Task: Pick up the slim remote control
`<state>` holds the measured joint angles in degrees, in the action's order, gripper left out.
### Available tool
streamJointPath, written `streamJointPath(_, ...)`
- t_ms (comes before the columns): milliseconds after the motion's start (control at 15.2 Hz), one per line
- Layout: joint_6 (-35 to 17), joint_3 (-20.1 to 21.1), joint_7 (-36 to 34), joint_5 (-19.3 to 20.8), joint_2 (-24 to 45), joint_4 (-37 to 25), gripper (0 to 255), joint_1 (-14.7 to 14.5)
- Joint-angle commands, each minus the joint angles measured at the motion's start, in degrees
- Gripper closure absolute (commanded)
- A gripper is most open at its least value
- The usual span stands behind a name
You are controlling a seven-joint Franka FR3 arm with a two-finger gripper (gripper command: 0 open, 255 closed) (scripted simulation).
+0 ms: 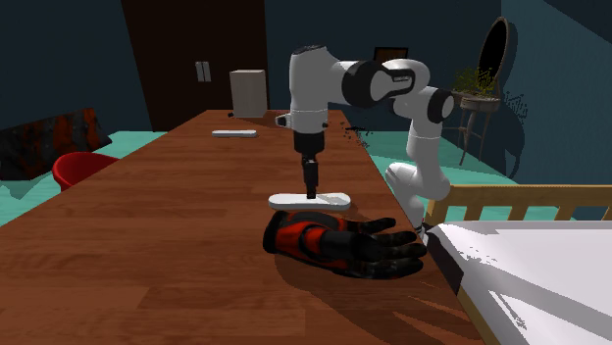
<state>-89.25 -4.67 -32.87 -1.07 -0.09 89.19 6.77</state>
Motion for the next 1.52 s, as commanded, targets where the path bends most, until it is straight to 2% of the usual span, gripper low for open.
streamJointPath(0,-1.48,0.02,-0.15,0.01,-0.16,1.64,0,-0.02)
streamJointPath(198,-4.41,0.04,-0.14,0.06,-0.80,5.20,0,-0.04)
streamJointPath(330,-4.41,0.04,-0.14,0.06,-0.80,5.21,0,-0.04)
streamJointPath(396,-4.46,0.03,-0.12,0.06,-0.84,5.29,255,-0.03)
streamJointPath(990,-4.41,0.04,-0.14,0.06,-0.80,5.20,255,-0.04)
streamJointPath(1452,1.40,-0.01,-0.15,-0.06,0.65,-2.05,255,0.01)
